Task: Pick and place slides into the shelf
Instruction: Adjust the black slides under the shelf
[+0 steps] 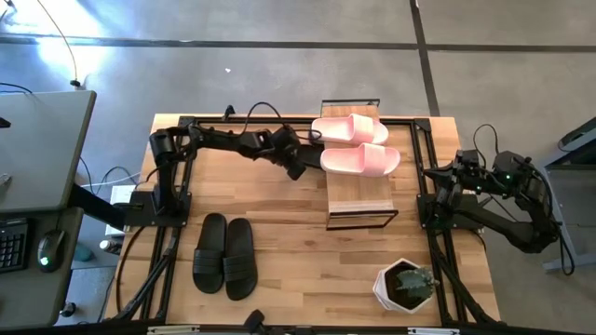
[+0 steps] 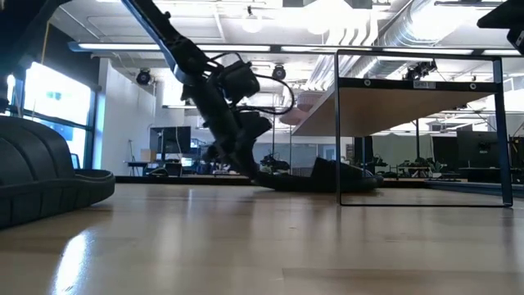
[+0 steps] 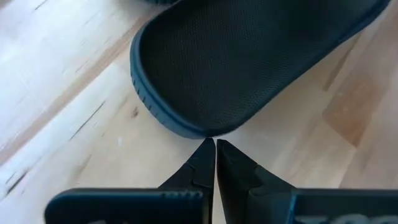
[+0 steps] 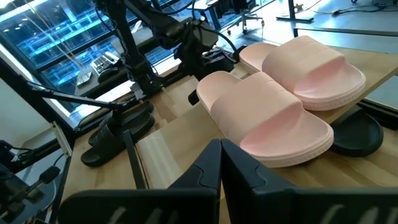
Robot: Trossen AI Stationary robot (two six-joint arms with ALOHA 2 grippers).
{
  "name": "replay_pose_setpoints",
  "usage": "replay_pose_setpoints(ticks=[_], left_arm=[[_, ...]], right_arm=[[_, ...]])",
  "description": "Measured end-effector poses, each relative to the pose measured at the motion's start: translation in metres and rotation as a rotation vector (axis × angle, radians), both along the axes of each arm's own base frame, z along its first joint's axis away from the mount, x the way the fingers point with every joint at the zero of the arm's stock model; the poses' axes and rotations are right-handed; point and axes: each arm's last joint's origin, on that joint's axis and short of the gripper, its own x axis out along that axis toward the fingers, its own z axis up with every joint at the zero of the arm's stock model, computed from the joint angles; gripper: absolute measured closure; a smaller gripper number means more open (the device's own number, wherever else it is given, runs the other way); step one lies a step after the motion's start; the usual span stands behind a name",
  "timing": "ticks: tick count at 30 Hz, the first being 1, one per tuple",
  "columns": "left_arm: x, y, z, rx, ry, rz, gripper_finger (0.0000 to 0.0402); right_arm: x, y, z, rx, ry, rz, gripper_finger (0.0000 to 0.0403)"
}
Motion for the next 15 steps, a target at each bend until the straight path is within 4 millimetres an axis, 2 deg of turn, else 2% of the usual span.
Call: replay_pose_setpoints(ticks=[9, 15], left_arm=[[0.007, 0.003, 0.01, 0.022, -0.03, -0.031, 0.0397], [-0.001, -0.002, 0.013, -0.02, 0.035, -0.033, 0.0397]], right_arm=[[0.0, 0.0, 0.0, 0.0, 0.0, 0.0, 0.0403], [0.0, 0.0, 0.0, 0.004, -0.001, -0.001, 0.0403]])
